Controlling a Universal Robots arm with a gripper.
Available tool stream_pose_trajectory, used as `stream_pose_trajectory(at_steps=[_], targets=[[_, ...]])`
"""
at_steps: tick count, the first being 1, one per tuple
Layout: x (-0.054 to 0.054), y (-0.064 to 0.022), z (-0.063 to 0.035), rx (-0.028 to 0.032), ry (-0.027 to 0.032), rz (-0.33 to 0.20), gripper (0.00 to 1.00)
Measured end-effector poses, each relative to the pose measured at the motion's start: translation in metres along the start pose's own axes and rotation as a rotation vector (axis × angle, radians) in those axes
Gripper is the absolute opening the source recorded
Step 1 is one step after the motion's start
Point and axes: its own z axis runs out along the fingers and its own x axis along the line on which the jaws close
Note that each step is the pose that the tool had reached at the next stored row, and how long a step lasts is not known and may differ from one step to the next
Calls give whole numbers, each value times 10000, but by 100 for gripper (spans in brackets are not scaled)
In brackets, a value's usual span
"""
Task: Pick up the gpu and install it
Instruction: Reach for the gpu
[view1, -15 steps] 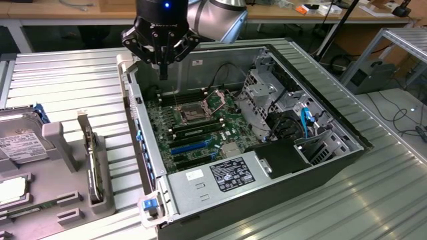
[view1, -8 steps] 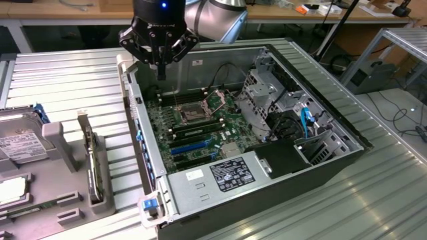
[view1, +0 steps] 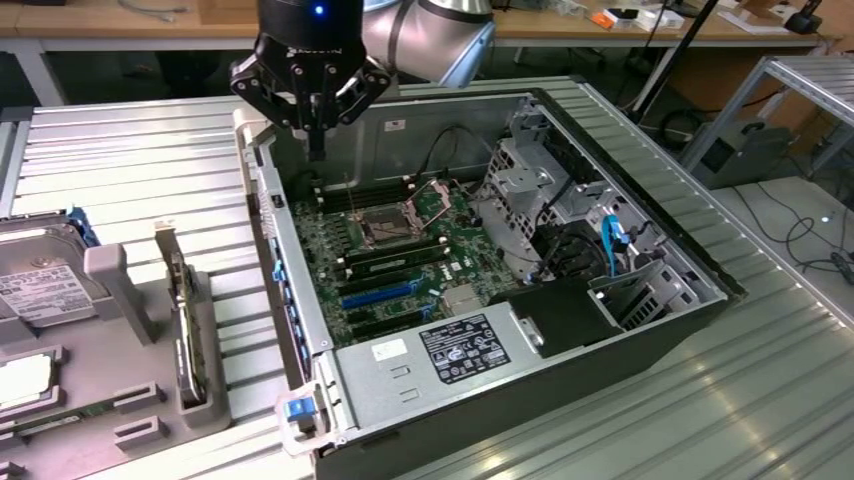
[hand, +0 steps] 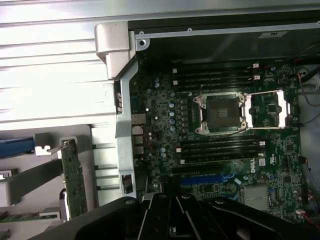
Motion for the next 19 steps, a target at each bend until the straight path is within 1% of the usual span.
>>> stream_pose_trajectory(at_steps=[5,19], targets=[[43,-3,-1,0,0,0,10],[226,-17,-6,-1,0,-1,10]])
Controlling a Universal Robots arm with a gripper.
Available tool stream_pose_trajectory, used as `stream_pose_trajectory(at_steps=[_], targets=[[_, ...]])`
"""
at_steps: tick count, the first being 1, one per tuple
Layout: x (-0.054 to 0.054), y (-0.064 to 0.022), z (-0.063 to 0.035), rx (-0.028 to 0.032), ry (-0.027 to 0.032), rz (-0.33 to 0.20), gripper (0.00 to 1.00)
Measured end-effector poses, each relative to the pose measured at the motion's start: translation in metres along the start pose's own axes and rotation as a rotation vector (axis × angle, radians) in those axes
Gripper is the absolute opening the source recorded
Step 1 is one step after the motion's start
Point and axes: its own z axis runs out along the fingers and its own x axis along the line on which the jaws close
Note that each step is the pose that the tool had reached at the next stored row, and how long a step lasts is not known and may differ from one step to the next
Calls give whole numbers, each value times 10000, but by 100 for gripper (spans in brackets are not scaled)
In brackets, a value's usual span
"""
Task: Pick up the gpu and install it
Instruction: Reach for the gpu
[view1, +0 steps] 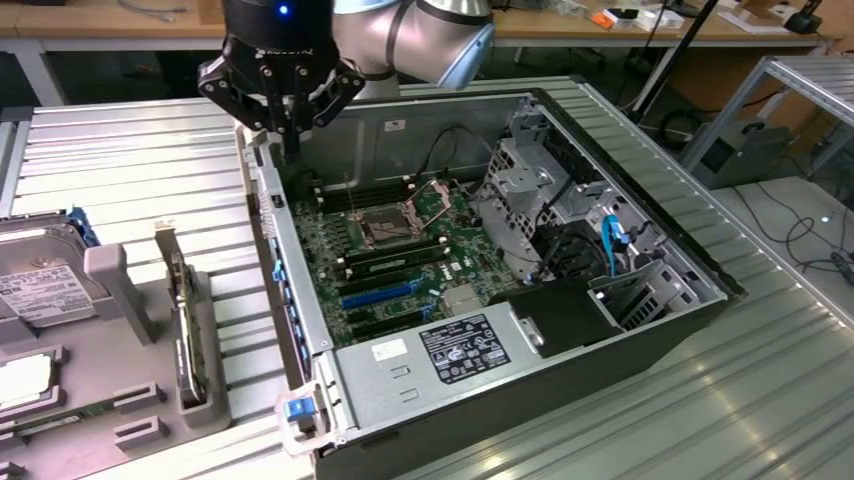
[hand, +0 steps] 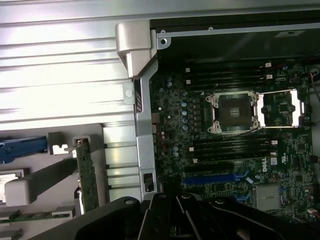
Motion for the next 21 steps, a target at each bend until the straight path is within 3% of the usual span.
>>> stream_pose_trajectory(at_steps=[21], targets=[[244,-18,-7,0,0,0,10]])
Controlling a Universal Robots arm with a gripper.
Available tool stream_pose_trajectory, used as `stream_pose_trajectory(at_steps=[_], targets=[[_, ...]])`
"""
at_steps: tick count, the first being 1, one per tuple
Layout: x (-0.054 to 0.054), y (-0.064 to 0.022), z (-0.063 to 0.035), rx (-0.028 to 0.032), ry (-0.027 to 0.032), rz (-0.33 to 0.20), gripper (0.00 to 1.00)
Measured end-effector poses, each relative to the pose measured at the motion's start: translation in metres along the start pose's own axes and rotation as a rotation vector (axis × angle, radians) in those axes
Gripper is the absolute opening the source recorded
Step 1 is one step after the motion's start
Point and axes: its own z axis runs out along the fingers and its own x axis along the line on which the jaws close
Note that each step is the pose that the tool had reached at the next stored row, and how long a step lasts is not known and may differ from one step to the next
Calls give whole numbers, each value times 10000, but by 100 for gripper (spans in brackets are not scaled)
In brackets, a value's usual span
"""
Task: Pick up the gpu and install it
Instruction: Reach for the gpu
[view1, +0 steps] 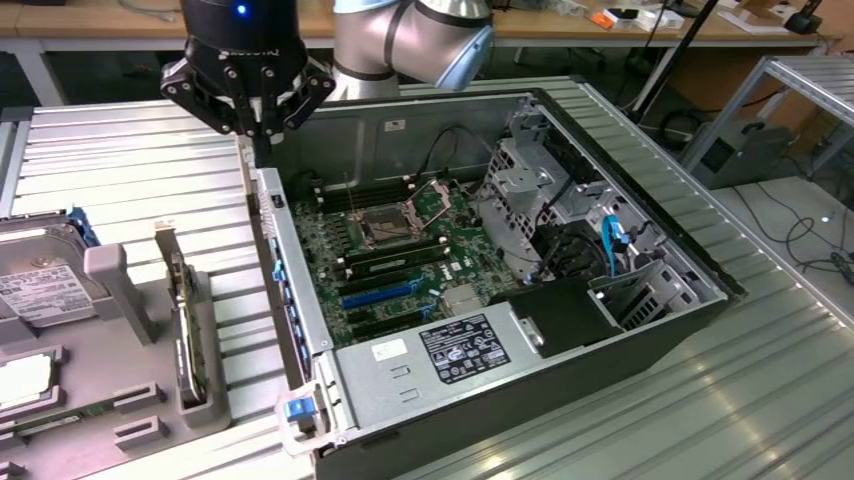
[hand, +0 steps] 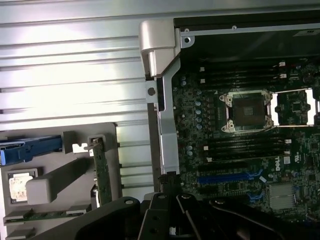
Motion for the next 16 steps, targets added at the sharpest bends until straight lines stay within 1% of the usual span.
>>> stream_pose_trajectory(at_steps=[16], targets=[[172,-13,-5,1,1,0,10]])
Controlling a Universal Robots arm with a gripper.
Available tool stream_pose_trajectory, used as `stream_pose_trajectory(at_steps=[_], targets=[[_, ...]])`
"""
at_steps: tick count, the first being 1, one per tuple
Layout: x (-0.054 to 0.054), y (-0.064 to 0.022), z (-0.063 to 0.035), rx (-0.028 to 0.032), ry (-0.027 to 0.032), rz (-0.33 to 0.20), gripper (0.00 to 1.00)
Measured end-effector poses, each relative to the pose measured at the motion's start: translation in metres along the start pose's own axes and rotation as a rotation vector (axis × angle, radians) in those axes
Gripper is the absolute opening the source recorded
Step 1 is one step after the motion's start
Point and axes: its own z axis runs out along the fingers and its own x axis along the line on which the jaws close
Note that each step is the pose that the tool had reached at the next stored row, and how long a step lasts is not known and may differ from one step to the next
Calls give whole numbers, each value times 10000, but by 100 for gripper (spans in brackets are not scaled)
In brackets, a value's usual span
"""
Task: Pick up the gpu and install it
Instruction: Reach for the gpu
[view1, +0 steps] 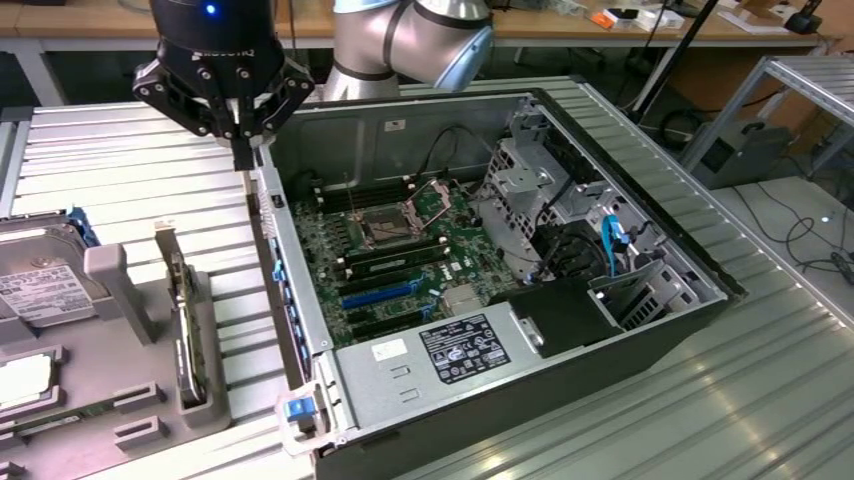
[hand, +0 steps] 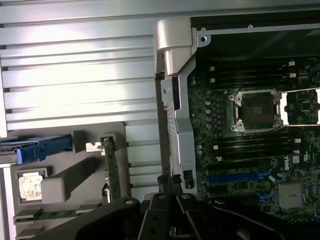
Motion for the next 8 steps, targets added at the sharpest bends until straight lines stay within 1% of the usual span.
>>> stream_pose_trajectory(at_steps=[8], targets=[[112,-8,-3,-1,-1,0,10]])
